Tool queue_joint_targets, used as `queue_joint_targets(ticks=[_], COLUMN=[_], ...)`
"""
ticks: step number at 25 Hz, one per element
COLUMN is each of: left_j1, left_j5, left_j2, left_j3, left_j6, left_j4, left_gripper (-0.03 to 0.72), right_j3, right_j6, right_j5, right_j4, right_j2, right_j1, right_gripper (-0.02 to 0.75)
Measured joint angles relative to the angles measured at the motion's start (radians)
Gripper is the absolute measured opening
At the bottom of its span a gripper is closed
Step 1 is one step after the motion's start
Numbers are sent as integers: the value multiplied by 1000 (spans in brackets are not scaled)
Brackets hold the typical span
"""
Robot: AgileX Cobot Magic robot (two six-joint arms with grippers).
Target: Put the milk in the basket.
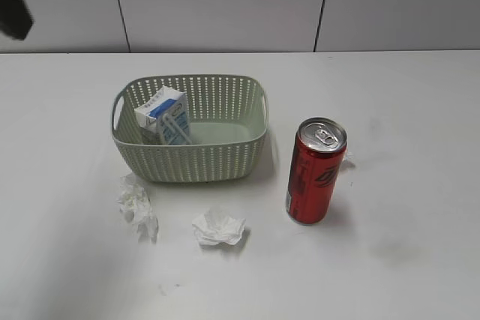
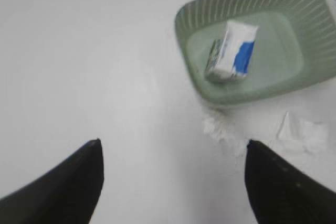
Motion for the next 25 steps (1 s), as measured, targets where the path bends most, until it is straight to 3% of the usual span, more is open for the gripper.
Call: queue_joint_targets(ticks=[8, 12, 25], left_j1=[200, 265, 280], left_j5=[4, 4, -58], left_j2=[-314, -481, -1059], left_j3=[351, 479, 797], left_j6=[-15, -47, -87], left_j4=[13, 23, 61], left_gripper=[627, 625, 618], right_j3=[0, 0, 0], right_j6=[0, 0, 0], right_j5=[0, 0, 0], right_j4=[0, 0, 0], right_j2=[0, 0, 0], right_j1=[0, 0, 0], right_gripper=[554, 554, 554])
